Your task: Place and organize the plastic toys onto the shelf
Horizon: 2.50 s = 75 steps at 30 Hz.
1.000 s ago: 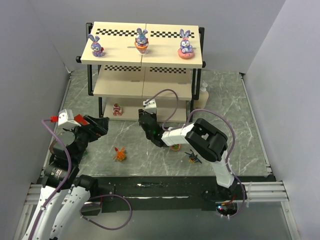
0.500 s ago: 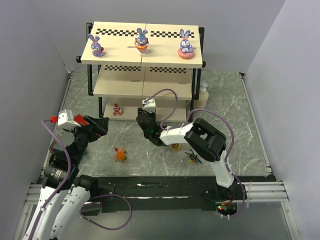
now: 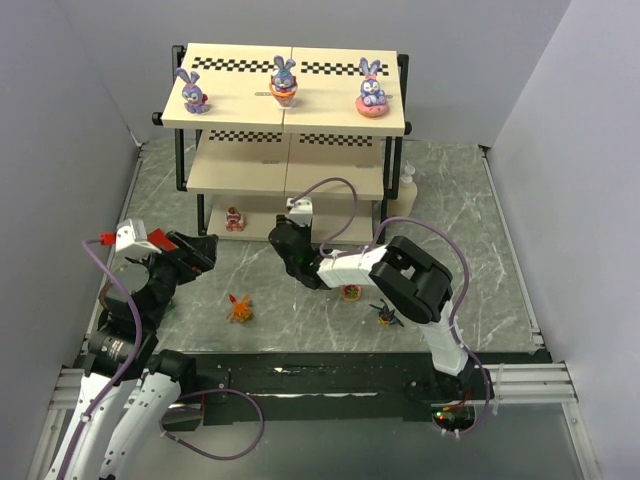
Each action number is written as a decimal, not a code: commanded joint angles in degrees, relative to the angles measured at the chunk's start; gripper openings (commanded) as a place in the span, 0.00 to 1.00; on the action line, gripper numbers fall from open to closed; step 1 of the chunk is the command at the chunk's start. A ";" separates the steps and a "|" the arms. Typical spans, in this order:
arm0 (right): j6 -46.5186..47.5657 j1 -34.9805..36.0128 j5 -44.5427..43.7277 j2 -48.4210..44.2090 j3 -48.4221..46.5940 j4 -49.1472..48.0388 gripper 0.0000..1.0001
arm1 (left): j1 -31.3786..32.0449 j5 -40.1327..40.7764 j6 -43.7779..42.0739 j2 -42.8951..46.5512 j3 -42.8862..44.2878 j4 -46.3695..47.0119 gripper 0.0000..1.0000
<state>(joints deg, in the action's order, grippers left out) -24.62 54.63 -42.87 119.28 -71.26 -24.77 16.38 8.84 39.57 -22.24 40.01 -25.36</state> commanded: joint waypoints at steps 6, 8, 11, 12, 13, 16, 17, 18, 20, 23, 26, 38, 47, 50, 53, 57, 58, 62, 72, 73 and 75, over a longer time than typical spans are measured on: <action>-5.70 -0.49 -3.27 1.30 -5.72 7.54 0.43 | 0.14 -0.32 -1.34 0.44 0.25 0.67 0.96; -5.88 -0.58 -3.36 1.48 -5.90 8.16 0.44 | 0.14 -0.32 -1.34 0.53 0.33 0.67 0.96; -6.14 -0.58 -3.53 1.83 -7.13 9.56 0.45 | 0.14 -0.40 -1.34 0.44 0.24 0.76 0.96; -6.31 -0.67 -3.53 1.92 -7.31 10.00 0.46 | 0.14 -0.40 -1.34 0.44 0.33 0.76 0.96; -6.40 -0.67 -3.45 2.00 -7.48 10.18 0.47 | 0.14 -0.49 -1.34 0.53 0.33 0.76 0.96; -6.67 -0.67 -3.27 1.92 -7.49 10.27 0.49 | 0.14 -0.32 -1.34 0.62 0.33 0.58 0.96; -6.75 -0.58 -3.27 1.92 -7.49 10.36 0.50 | 0.14 -0.32 -1.34 0.71 0.33 0.58 0.96; -6.67 -0.75 -3.18 1.92 -7.40 10.27 0.50 | 0.14 -0.40 -1.34 0.62 0.25 0.67 0.96; -6.32 -0.67 -3.18 1.74 -7.14 9.84 0.42 | 0.14 -0.40 -1.34 0.62 0.24 0.67 0.96; -5.35 -0.67 -3.01 0.95 -5.73 8.17 0.28 | 0.14 -0.32 -1.34 0.53 0.33 0.67 0.96; -3.86 -0.23 -2.65 -0.80 -2.75 5.45 0.19 | 0.14 -0.40 -1.34 0.53 0.24 0.76 0.96; -7.97 4.87 -1.25 -9.33 5.69 10.44 0.14 | 0.14 -0.58 -1.25 0.71 0.24 0.75 0.97; -11.85 4.96 5.25 -8.19 6.75 15.81 0.28 | 0.14 -0.93 -1.25 1.15 0.16 0.84 0.96; -11.77 4.87 6.39 -7.93 6.75 15.37 0.38 | 0.14 -1.11 -1.25 1.23 0.16 0.84 0.96; -10.98 4.87 6.57 -7.49 6.14 15.63 0.50 | 0.14 -1.28 -1.25 1.32 0.16 0.93 0.96; -8.52 4.87 5.70 -7.49 6.84 13.79 0.75 | 0.14 -1.55 -1.43 1.32 0.16 0.93 0.96; -8.08 4.96 5.61 -7.49 7.10 13.35 0.79 | 0.14 -1.72 -1.43 1.32 0.16 1.02 0.96; -5.00 5.22 3.94 -7.05 9.21 9.31 0.87 | 0.14 -2.16 -1.52 1.23 0.24 1.19 0.96; 0.72 8.91 -0.37 -0.46 12.46 -2.90 0.77 | 0.14 -3.48 -1.52 2.64 -0.11 1.28 0.96; 0.63 9.09 -0.63 0.50 12.55 -3.43 0.75 | 0.14 -3.48 -1.52 2.73 -0.11 1.20 0.96; -0.77 9.44 -2.30 1.21 12.12 -2.83 0.69 | 0.14 -3.65 -1.60 2.82 -0.02 1.20 0.96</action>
<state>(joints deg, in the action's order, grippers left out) -24.56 62.85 -42.74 117.49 -59.59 -24.47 16.38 6.66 39.35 -20.21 39.94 -25.15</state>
